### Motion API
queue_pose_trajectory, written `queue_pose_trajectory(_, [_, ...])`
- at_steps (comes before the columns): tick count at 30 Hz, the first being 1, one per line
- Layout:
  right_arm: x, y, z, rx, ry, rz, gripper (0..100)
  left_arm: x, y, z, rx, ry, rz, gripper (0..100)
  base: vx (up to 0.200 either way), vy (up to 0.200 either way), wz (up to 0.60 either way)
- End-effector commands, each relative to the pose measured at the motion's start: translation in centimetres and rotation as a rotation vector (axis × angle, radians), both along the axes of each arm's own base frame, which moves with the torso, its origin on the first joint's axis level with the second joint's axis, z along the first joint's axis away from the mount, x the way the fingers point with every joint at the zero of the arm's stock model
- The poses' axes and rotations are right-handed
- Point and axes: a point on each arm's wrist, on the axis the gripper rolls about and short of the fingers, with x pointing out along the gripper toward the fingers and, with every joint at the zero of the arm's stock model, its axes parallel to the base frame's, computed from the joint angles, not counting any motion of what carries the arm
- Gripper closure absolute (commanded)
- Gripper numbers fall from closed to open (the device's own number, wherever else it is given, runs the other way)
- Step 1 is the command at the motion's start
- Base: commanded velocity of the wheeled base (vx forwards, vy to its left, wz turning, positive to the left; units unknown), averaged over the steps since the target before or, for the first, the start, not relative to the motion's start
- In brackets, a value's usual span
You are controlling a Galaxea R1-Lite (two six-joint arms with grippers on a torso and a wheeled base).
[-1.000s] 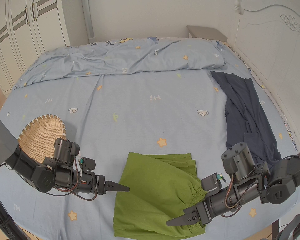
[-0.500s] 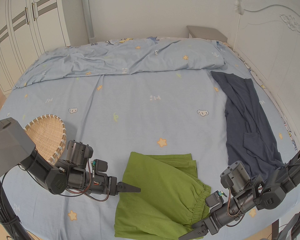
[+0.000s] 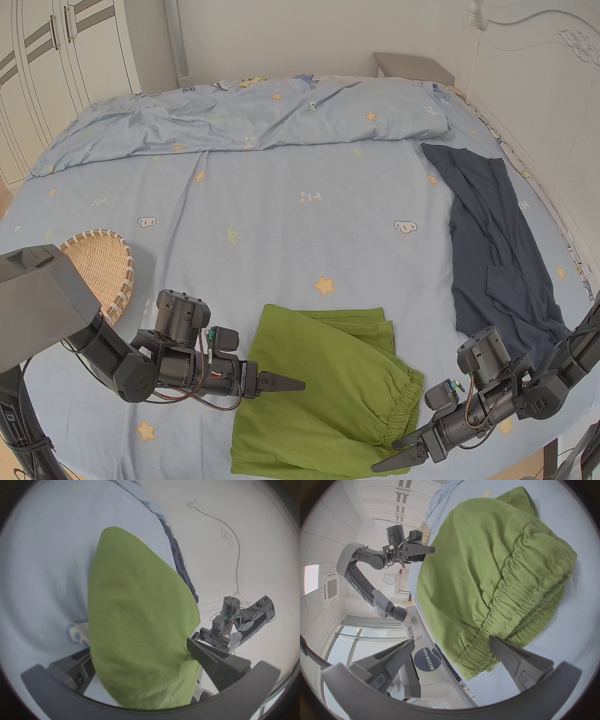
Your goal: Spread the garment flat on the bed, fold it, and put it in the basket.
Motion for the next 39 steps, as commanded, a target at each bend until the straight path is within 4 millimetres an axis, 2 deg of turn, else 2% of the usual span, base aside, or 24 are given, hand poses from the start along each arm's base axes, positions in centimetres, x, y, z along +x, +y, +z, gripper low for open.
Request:
queue_pose_trajectory(1, [-0.1, -0.1, -0.2, -0.003, 0.004, -0.003, 0, -0.6, -1.3, -0.8, 0.006, 0.042, -0.023, 0, 0.000, 0.000, 0.00])
queue_pose_trajectory(5, [0.0, -0.3, -0.1, 0.000, -0.001, -0.012, 0, -1.1, -1.7, -0.9, 0.011, 0.047, -0.038, 0, 0.000, 0.000, 0.00])
queue_pose_trajectory(6, [0.0, -0.3, -0.1, 0.000, -0.001, -0.012, 0, -1.1, -1.7, -0.9, 0.010, 0.046, -0.040, 100, 0.000, 0.000, 0.00])
queue_pose_trajectory(10, [0.1, -0.6, 0.7, 0.018, -0.031, -0.024, 0, -1.2, -1.7, -0.8, 0.010, 0.044, -0.040, 100, 0.000, 0.000, 0.00])
queue_pose_trajectory(14, [0.5, -1.4, 2.9, 0.068, -0.092, -0.087, 0, -1.1, -1.4, -0.4, 0.008, 0.044, -0.025, 100, 0.000, 0.000, 0.00])
queue_pose_trajectory(16, [1.0, -1.9, 4.7, 0.110, -0.126, -0.146, 0, -1.0, -0.9, 1.0, -0.017, 0.021, 0.000, 100, 0.000, 0.000, 0.00])
queue_pose_trajectory(17, [1.5, -2.3, 6.3, 0.147, -0.155, -0.194, 0, -0.8, -0.5, 2.3, -0.040, 0.009, 0.027, 100, 0.000, 0.000, 0.00])
queue_pose_trajectory(20, [1.6, -2.4, 6.4, 0.150, -0.158, -0.198, 0, -0.8, -0.5, 2.4, -0.041, 0.009, 0.030, 100, 0.000, 0.000, 0.00])
queue_pose_trajectory(21, [3.1, -3.4, 9.4, 0.203, -0.226, -0.287, 0, -0.3, 0.2, 5.2, -0.070, -0.005, 0.073, 100, 0.000, 0.000, 0.00])
queue_pose_trajectory(23, [4.0, -4.3, 11.1, 0.212, -0.258, -0.331, 0, 0.1, 1.5, 8.5, -0.082, -0.031, 0.115, 100, 0.000, 0.000, 0.00])
queue_pose_trajectory(24, [4.1, -4.4, 11.4, 0.211, -0.260, -0.338, 0, 0.1, 1.6, 9.0, -0.082, -0.033, 0.120, 100, 0.000, 0.000, 0.00])
queue_pose_trajectory(25, [4.6, -5.1, 12.6, 0.212, -0.272, -0.368, 0, 0.4, 2.0, 11.0, -0.077, -0.028, 0.134, 100, 0.000, 0.000, 0.00])
queue_pose_trajectory(26, [4.9, -5.5, 13.2, 0.209, -0.277, -0.386, 0, 0.5, 2.2, 12.3, -0.071, -0.018, 0.140, 100, 0.000, 0.000, 0.00])
queue_pose_trajectory(27, [5.0, -5.6, 13.4, 0.207, -0.279, -0.393, 0, 0.6, 2.3, 12.8, -0.066, -0.013, 0.143, 100, 0.000, 0.000, 0.00])
queue_pose_trajectory(28, [5.3, -6.1, 14.0, 0.206, -0.284, -0.410, 0, 0.8, 2.8, 14.7, -0.060, -0.015, 0.153, 100, 0.000, 0.000, 0.00])
queue_pose_trajectory(30, [5.5, -6.5, 14.1, 0.206, -0.283, -0.426, 0, 1.1, 3.3, 16.3, -0.034, -0.018, 0.148, 100, 0.000, 0.000, 0.00])
queue_pose_trajectory(34, [5.6, -6.6, 13.6, 0.193, -0.268, -0.433, 0, 1.4, 4.6, 16.9, 0.035, -0.054, 0.105, 100, 0.000, 0.000, 0.00])
queue_pose_trajectory(39, [5.5, -6.4, 13.5, 0.192, -0.261, -0.426, 0, 1.7, 4.8, 17.1, 0.054, -0.084, 0.099, 100, 0.000, 0.000, 0.00])
